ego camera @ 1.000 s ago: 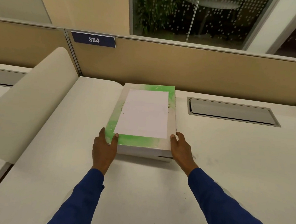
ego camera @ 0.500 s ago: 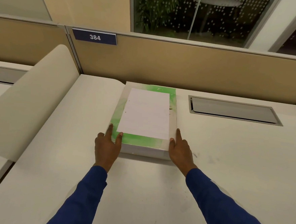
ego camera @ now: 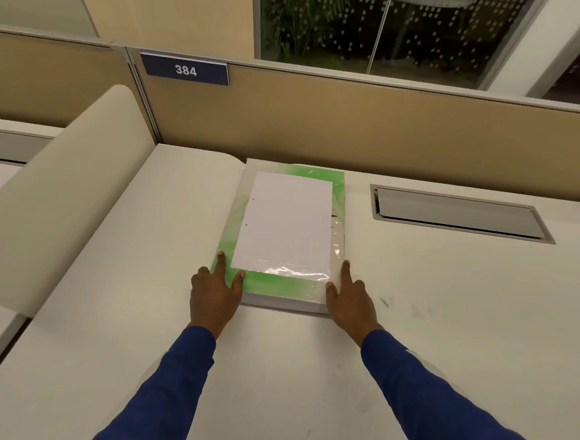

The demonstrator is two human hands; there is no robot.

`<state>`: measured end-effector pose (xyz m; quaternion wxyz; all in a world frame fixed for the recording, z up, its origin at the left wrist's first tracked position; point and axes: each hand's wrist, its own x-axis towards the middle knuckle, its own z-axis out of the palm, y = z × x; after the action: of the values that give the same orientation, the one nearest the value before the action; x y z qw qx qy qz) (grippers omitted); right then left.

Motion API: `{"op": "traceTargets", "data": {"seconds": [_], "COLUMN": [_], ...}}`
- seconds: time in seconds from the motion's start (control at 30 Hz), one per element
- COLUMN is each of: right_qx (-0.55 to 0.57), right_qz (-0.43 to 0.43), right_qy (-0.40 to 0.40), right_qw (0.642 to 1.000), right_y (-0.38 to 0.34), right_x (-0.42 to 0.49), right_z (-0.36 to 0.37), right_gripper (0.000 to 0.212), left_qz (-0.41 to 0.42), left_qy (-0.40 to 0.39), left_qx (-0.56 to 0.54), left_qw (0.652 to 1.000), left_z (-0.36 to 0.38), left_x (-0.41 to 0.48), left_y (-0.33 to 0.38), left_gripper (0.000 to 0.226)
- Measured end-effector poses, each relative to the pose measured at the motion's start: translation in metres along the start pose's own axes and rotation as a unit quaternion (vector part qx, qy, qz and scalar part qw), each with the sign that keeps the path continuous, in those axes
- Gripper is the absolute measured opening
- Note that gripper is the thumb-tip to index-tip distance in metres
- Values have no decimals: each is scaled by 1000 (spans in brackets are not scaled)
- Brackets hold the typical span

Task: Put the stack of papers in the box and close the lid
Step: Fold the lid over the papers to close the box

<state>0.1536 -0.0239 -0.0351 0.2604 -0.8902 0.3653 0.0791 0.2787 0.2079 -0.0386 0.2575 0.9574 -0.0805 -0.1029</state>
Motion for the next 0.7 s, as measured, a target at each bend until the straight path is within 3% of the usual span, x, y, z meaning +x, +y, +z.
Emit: {"op": "traceTargets", "data": {"seconds": [0.23, 0.5, 0.6, 0.7], "right_qx": [-62, -60, -80, -88], "right_qz": [-12, -70, -108, -123], "right_qy": [-3, 22, 40, 46], "right_qw": [998, 996, 990, 987], "right_y": [0, 32, 65, 111], "right_x": [6, -18, -36, -53], "right_z": [-6, -13, -16, -21], "right_gripper": [73, 80, 78, 78], "left_qz": [26, 22, 80, 176], "left_qy": [-7, 45, 90, 79], "left_qx": [85, 135, 112, 102], "left_qw": [996, 990, 986, 976], "left_z": [2, 14, 29, 57], "left_x": [8, -6, -34, -73], "left_y": [-2, 5, 21, 47], "left_gripper": [71, 74, 76, 80]}}
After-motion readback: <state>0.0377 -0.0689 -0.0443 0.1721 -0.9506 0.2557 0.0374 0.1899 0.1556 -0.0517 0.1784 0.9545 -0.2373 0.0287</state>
